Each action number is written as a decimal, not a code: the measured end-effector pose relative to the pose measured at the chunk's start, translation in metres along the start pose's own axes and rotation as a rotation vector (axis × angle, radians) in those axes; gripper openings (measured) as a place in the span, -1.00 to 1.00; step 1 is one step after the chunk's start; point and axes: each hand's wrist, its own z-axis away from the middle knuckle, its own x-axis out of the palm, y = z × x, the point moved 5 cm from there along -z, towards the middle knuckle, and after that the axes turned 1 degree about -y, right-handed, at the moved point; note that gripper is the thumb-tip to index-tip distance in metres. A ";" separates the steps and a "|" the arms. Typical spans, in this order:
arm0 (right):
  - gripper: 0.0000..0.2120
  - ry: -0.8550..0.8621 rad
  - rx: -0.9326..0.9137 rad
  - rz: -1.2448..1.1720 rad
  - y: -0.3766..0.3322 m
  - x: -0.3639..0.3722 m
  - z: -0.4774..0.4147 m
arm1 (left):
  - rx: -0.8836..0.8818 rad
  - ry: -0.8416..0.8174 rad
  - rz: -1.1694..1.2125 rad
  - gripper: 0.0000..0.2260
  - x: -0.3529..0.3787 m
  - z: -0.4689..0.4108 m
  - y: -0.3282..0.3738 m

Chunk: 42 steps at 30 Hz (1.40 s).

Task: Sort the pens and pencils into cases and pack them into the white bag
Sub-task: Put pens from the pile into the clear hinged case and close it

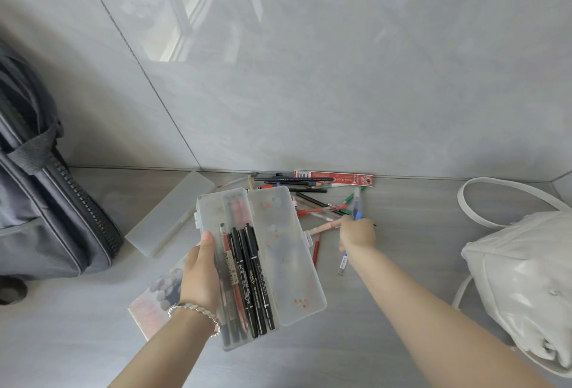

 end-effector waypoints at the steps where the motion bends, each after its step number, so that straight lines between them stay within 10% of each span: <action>1: -0.79 -0.043 0.052 -0.024 0.005 0.006 0.000 | 0.010 -0.001 0.010 -0.68 0.001 0.000 0.000; 14: -0.66 0.022 -0.223 0.019 -0.022 -0.012 0.017 | 0.006 -0.099 0.057 -0.71 0.009 0.002 -0.002; 21: -0.60 -0.349 -0.749 0.147 -0.083 -0.029 0.162 | -0.057 -0.204 0.021 -0.64 0.028 -0.001 -0.018; 26: -0.66 -0.498 -0.691 0.289 -0.054 0.009 0.194 | -0.117 -0.242 0.102 -0.55 0.043 0.006 -0.020; 42: -0.81 -0.041 -1.135 1.001 -0.051 0.003 0.208 | -0.172 -0.214 0.344 -0.34 0.050 0.013 -0.006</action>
